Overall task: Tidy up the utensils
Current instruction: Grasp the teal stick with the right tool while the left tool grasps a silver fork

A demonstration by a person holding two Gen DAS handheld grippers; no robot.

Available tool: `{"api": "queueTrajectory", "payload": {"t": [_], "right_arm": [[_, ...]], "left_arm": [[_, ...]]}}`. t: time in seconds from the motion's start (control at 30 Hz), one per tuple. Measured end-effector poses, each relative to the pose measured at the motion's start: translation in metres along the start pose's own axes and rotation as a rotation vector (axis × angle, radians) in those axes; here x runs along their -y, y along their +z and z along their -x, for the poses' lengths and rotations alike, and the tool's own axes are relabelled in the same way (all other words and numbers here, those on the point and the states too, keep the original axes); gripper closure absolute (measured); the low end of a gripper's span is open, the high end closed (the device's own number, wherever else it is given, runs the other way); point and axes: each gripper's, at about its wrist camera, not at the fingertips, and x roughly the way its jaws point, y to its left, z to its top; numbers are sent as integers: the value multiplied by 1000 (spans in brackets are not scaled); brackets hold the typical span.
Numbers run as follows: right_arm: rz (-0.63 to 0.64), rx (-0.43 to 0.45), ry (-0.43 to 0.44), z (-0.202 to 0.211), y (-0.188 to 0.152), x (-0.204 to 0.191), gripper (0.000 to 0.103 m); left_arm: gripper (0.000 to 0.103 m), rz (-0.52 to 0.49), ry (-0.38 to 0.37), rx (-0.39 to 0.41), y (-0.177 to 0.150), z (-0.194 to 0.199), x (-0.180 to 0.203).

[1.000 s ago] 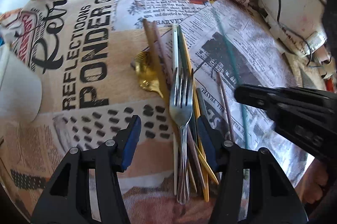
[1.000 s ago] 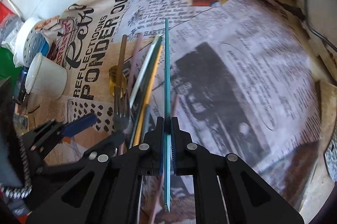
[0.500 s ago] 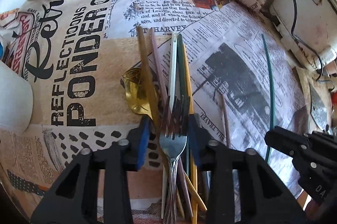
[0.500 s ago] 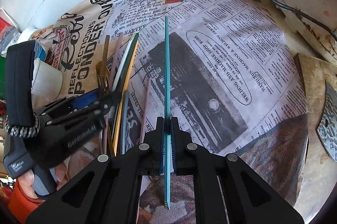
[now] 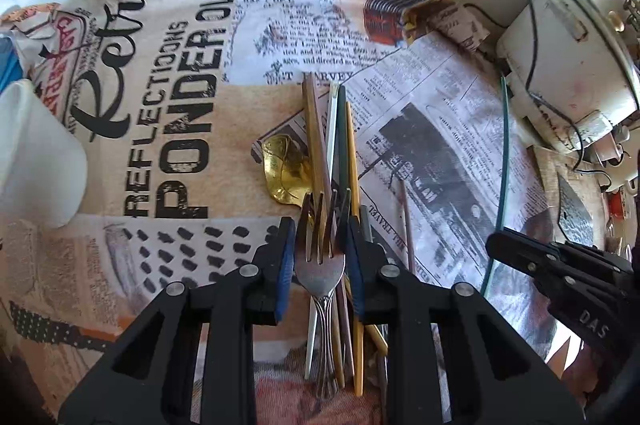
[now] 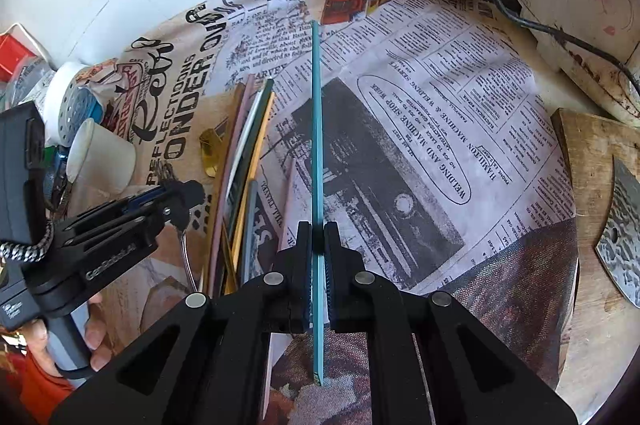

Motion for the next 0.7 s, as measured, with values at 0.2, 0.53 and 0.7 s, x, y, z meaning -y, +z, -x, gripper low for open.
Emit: {"api": "queueTrajectory", "payload": {"t": [0.2, 0.53, 0.7], "right_arm": [[24, 36, 25, 15, -2, -8, 98], [86, 99, 68, 40, -4, -29, 98], [119, 133, 89, 53, -4, -42, 98]], "left_arm": [[80, 6, 10, 55, -8, 27, 1], [84, 16, 50, 142, -28, 73, 5], [100, 43, 52, 176, -34, 91, 0]]}}
